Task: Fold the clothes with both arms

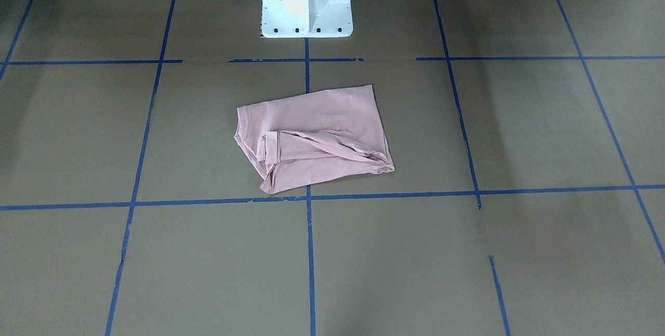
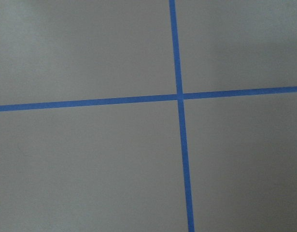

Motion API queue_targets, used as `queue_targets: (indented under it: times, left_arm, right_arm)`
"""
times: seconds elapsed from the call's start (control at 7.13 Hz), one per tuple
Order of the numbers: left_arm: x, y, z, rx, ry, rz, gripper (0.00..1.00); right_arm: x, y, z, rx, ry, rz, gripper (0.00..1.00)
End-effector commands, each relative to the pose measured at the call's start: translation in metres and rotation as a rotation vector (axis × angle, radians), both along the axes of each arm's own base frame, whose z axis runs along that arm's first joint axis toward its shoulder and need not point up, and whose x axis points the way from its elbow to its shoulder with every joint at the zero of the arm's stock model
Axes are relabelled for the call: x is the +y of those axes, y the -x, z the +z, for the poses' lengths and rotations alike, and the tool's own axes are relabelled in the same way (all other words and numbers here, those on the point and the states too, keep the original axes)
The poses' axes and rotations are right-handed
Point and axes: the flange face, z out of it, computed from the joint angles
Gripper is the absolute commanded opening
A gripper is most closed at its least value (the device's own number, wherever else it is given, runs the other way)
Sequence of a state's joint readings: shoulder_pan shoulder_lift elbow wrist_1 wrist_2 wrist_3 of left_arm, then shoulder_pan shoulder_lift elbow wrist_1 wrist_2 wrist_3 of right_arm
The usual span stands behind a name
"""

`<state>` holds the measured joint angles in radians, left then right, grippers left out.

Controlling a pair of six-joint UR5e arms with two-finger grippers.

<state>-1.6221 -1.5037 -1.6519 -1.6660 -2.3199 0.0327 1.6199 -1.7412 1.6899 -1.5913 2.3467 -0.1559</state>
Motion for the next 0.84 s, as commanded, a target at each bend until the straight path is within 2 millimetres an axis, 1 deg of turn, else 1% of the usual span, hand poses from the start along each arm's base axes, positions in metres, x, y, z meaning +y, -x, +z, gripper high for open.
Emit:
queue_targets:
  times: [0.0, 0.7]
  left_arm:
    - [-0.0015, 0.0018, 0.0001, -0.018, -0.007, -0.001, 1.00]
    - [-0.0019, 0.0009, -0.0017, -0.016, -0.010, 0.000, 1.00]
  right_arm:
    - [-0.0028, -0.0002, -0.0037, 0.002, -0.009, 0.000, 1.00]
    - [-0.0019, -0.0004, -0.0021, 0.004, -0.011, -0.006, 1.00]
